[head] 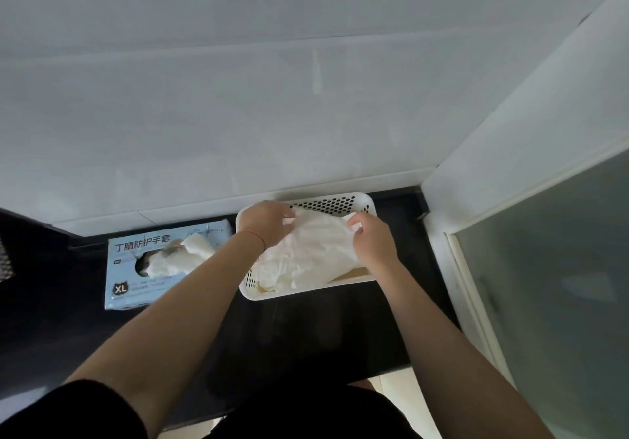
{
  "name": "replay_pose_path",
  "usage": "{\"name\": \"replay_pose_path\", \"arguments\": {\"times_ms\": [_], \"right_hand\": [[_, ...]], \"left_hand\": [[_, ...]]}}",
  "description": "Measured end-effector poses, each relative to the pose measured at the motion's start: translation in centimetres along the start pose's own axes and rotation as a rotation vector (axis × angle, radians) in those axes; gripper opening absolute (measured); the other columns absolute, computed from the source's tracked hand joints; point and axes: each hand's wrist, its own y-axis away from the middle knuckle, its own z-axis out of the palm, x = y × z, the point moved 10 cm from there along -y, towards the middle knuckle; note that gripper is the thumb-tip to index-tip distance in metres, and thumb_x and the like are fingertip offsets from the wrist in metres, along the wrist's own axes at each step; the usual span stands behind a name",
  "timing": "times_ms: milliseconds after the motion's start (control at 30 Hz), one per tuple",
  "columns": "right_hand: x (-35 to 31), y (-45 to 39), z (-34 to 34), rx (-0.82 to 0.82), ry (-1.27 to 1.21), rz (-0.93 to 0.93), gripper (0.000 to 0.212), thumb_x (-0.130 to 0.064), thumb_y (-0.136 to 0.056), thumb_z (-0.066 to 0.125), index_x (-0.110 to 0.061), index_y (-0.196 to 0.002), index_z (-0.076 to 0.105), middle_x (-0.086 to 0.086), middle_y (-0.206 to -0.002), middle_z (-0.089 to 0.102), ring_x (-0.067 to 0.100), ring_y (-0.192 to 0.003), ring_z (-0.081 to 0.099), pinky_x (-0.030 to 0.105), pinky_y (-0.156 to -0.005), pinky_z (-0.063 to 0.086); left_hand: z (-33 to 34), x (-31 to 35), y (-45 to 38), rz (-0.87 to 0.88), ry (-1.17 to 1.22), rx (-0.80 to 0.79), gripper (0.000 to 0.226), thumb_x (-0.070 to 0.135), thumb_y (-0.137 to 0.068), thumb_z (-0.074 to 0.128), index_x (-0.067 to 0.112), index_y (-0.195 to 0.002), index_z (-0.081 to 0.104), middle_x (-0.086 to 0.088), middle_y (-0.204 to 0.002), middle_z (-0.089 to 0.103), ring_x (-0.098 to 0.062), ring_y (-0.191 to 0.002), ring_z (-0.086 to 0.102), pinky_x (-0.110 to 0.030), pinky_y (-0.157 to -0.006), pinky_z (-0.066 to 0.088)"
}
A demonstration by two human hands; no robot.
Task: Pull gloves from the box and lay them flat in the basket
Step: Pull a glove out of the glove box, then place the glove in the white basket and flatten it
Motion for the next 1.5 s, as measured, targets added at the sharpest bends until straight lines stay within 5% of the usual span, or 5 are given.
{"name": "replay_pose_path", "arguments": {"times_ms": [267, 467, 700, 1000, 1500], "right_hand": [[0.0, -0.6, 1.2, -0.031, 0.168, -0.022, 0.041, -0.002, -0.097, 0.049, -0.014, -0.135, 0.052, 0.005, -0.132, 0.056, 0.025, -0.114, 0.06, 0.033, -0.093, 0.049], [-0.4, -0.4, 1.5, -0.036, 0.268, -0.033, 0.036, -0.001, -0.097, 0.048, -0.01, -0.132, 0.053, 0.008, -0.128, 0.058, 0.026, -0.114, 0.059, 0.034, -0.093, 0.048], [-1.0, -0.2, 1.4, 0.007, 0.367, -0.066, 0.032, -0.001, -0.097, 0.048, -0.008, -0.127, 0.054, 0.008, -0.128, 0.056, 0.024, -0.112, 0.06, 0.03, -0.089, 0.049], [-9.0, 1.2, 2.0, 0.203, 0.46, -0.264, 0.022, -0.002, -0.087, 0.052, -0.007, -0.107, 0.061, 0.013, -0.117, 0.051, 0.029, -0.107, 0.05, 0.037, -0.086, 0.041], [-20.6, 6.4, 16.4, -0.258, 0.208, -0.349, 0.014, -0.023, -0.094, 0.054, -0.012, -0.093, 0.062, 0.0, -0.085, 0.059, 0.021, -0.079, 0.058, 0.03, -0.064, 0.041]], "left_hand": [[-2.6, 4.2, 2.6, 0.211, -0.17, 0.376, 0.02, 0.005, -0.078, 0.066, 0.011, -0.094, 0.056, -0.009, -0.091, 0.055, -0.03, -0.074, 0.057, -0.036, -0.048, 0.043], [5.1, 4.0, 3.3, 0.081, -0.208, -0.203, 0.1, 0.066, -0.071, 0.071, 0.04, -0.151, 0.017, -0.008, -0.139, 0.035, -0.03, -0.1, 0.062, -0.034, -0.069, 0.047], [5.7, 1.1, 3.5, 0.017, -0.224, -0.214, 0.123, 0.06, -0.059, 0.082, 0.047, -0.15, 0.001, -0.014, -0.145, 0.027, -0.035, -0.112, 0.056, -0.043, -0.085, 0.051], [-2.6, -3.1, 6.0, -0.041, 0.159, 0.237, 0.024, 0.04, -0.096, 0.051, 0.022, -0.105, 0.063, 0.001, -0.101, 0.055, -0.024, -0.084, 0.063, -0.028, -0.064, 0.041], [-2.9, -19.9, 10.8, -0.392, 0.444, 0.128, 0.02, 0.025, -0.09, 0.056, 0.012, -0.075, 0.06, -0.003, -0.074, 0.058, -0.022, -0.068, 0.051, -0.031, -0.062, 0.043]]}}
